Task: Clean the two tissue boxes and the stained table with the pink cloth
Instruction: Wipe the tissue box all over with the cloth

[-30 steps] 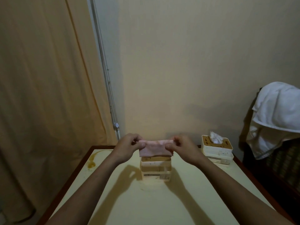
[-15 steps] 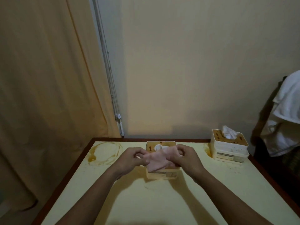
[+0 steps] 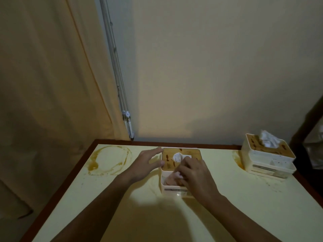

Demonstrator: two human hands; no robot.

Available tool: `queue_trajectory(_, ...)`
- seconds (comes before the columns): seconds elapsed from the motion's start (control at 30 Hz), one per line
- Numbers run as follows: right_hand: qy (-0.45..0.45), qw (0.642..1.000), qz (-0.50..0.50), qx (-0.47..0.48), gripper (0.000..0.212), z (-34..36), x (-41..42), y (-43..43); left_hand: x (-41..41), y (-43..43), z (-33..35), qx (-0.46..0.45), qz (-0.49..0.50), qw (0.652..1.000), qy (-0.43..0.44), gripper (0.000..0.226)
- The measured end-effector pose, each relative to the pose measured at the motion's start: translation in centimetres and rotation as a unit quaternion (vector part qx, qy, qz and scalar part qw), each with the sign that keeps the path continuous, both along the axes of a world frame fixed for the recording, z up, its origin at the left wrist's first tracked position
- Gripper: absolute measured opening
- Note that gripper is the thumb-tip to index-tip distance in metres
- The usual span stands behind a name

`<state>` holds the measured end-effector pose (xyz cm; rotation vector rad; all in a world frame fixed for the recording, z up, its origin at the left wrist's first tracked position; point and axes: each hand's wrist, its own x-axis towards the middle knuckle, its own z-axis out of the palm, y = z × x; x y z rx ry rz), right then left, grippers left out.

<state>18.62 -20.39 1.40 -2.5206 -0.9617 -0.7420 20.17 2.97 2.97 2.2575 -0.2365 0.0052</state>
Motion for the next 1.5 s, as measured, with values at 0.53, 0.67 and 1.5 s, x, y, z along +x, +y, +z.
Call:
queue_trajectory(0.53,-0.064,0.995,-0.053,-0.057,0.022,-2.6,2.2,0.0,0.1,-1.0,-3.1,0.069,0.045,0.997,-0.002,0.057)
queue_trajectory(0.67,-0.053,0.996,-0.062,-0.038,0.016,-2.3,1.7,0.9,0.0,-1.5,-2.7,0.073,0.034,0.997,0.009,0.058)
queue_trajectory(1.5,0.019,0.998,-0.054,-0.029,0.029,-1.8,2.0,4.6,-0.2,-1.3,-1.2,0.173,0.016,0.985,-0.014,0.058)
